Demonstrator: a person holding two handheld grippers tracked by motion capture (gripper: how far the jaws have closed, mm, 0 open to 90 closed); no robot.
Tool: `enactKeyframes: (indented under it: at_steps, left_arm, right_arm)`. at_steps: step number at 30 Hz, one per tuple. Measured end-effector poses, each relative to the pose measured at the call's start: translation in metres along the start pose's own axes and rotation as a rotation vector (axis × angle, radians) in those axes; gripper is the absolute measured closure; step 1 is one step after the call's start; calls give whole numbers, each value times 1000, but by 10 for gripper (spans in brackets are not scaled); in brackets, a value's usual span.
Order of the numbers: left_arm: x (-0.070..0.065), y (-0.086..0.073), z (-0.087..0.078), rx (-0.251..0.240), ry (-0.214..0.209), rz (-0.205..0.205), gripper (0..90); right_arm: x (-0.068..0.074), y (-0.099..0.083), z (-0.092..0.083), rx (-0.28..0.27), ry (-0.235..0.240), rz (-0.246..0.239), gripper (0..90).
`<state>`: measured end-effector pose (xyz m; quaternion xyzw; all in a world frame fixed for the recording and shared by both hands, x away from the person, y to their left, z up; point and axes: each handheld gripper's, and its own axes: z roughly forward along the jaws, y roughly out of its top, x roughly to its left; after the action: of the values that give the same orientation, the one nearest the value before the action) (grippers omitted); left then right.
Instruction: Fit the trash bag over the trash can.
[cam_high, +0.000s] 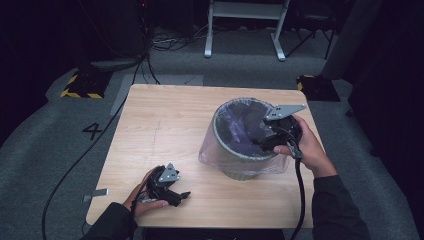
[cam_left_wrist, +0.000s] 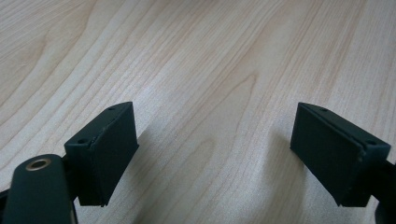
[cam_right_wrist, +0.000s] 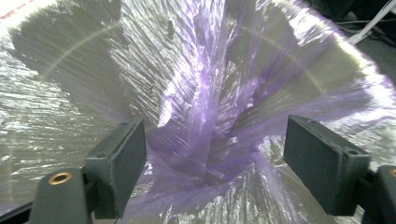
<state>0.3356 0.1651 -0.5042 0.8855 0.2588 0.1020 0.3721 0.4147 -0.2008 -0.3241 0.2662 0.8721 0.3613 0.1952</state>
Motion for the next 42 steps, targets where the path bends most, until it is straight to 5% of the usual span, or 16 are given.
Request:
enactKeyframes:
  at_steps: [18, 42]
  left_arm:
    - [0, 0, 0, 0, 1, 1, 145]
    - [0, 0, 0, 0, 0, 0, 144]
  right_arm:
    - [10, -11, -39, -157, 25, 12, 211]
    - [28, -43, -73, -160, -24, -40, 203]
